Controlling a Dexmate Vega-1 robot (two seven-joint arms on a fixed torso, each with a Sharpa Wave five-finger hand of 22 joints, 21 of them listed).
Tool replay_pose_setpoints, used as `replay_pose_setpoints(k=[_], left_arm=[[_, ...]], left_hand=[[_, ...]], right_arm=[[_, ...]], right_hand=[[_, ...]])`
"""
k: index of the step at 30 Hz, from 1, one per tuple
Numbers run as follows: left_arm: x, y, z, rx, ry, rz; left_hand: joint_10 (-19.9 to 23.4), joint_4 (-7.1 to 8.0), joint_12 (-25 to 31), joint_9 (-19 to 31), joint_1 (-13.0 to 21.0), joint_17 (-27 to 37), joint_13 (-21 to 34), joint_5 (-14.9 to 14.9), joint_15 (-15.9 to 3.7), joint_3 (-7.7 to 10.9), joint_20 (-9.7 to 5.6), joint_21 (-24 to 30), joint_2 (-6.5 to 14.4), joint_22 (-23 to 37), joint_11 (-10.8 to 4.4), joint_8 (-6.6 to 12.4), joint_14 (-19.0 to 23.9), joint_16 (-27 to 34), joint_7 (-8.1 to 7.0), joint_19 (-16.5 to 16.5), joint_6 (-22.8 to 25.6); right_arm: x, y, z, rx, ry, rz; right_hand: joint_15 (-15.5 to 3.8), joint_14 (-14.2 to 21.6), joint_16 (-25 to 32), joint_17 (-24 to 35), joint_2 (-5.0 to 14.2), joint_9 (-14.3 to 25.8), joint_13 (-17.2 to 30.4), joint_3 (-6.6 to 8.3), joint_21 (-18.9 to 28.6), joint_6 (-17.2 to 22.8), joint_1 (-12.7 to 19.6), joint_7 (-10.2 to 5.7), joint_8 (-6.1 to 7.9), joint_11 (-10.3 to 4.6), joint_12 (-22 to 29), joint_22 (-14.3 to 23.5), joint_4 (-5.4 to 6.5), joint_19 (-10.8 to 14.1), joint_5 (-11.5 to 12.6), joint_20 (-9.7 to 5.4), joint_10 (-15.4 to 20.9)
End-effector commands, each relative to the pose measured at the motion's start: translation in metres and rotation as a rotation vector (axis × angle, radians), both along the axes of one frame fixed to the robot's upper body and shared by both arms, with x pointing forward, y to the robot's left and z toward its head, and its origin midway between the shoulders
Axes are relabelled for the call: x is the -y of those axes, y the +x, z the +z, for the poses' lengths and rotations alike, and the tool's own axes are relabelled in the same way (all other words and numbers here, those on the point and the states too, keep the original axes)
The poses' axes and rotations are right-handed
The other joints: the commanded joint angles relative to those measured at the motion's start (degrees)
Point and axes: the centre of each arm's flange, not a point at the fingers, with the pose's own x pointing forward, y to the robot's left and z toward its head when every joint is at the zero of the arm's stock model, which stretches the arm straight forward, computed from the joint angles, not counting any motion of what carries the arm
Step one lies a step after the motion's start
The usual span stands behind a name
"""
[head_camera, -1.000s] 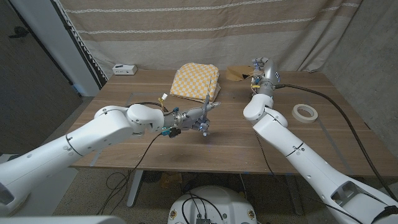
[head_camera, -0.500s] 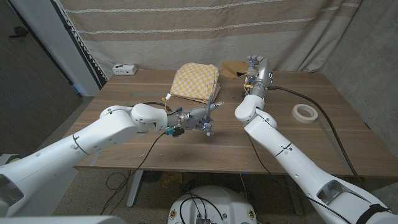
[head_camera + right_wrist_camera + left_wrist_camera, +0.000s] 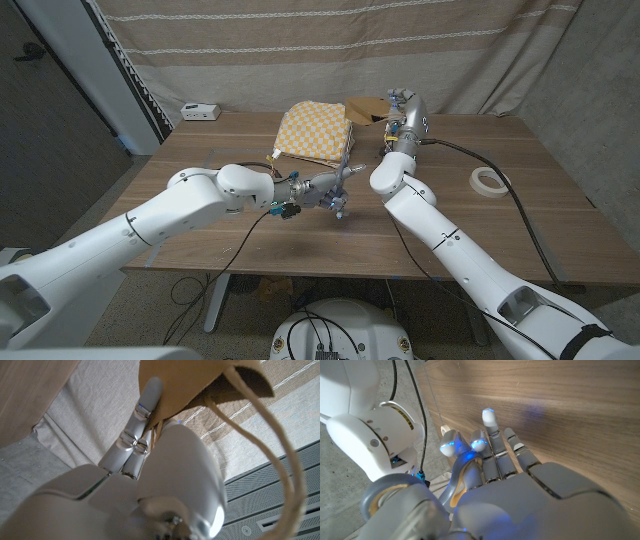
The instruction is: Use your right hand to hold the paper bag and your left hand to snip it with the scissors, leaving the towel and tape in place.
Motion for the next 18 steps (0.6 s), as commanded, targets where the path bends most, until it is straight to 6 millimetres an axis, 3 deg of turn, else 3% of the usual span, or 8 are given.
replay_pose_setpoints(k=[1,18], left_arm=[[0.0076,0.0022,0.0021,-0.005,0.015,-0.026],[0.0141,0.0014,0.0056,0.018,0.000,-0.038]], left_hand=[[0.8,2.19,-0.2,0.0,0.7,0.4,-1.0,0.3,-3.57,-2.20,0.03,0.4,-0.2,0.2,-1.08,17.76,0.3,0.5,5.69,0.3,6.5],[0.5,2.22,0.6,0.0,1.0,0.0,-0.6,0.5,-3.59,-2.22,-0.05,0.4,-0.2,0.2,-1.12,17.74,0.4,0.5,5.68,0.3,6.6]], right_arm=[[-0.0058,0.0052,0.0013,0.000,0.018,0.019],[-0.0048,0.0051,-0.0015,0.006,0.000,0.001]], right_hand=[[-6.48,0.0,-0.4,0.0,1.63,0.0,0.2,-0.05,0.4,-0.4,2.1,-0.01,-0.22,-0.12,-0.1,0.3,0.13,-0.8,0.4,-0.71,-0.1],[-6.39,-0.5,-0.7,-0.3,1.75,0.1,0.3,-0.23,0.8,-0.9,2.1,0.04,-0.80,-0.21,-0.6,0.3,0.25,-1.4,0.4,-0.72,-0.5]])
